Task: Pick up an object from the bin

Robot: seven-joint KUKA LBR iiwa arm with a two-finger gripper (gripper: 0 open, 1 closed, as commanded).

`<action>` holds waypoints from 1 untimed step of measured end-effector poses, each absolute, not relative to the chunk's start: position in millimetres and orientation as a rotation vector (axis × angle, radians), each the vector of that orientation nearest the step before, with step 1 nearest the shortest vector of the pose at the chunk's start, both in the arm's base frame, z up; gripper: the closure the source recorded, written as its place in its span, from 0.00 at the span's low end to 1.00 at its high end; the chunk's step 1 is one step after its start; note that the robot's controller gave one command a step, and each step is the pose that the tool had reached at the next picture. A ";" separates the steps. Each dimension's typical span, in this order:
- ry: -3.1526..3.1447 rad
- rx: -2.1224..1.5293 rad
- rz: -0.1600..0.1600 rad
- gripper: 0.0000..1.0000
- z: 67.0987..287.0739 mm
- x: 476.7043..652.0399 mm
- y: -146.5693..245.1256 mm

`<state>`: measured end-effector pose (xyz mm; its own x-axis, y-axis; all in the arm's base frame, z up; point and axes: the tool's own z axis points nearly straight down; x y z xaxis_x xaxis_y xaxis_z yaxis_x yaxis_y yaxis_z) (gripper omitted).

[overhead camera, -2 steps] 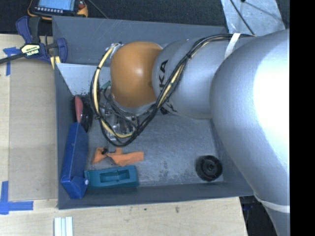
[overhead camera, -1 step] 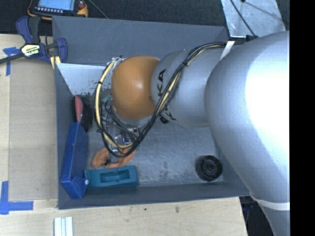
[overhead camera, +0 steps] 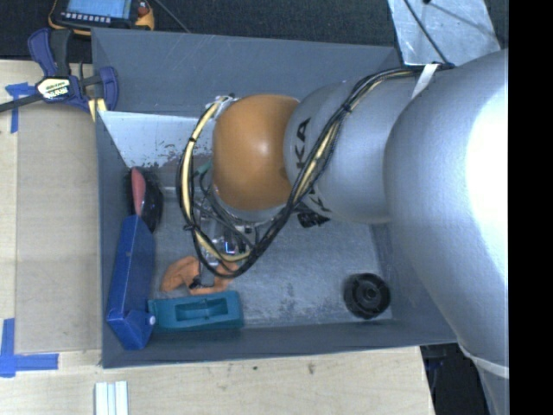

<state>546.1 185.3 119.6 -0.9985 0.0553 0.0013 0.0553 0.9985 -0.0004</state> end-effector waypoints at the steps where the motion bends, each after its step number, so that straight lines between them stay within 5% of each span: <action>1: -3.144 -0.091 -0.001 0.00 81.9 547.5 178.2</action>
Offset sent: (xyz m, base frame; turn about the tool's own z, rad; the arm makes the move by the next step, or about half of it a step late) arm -0.0119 -0.0109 -0.0496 0.1082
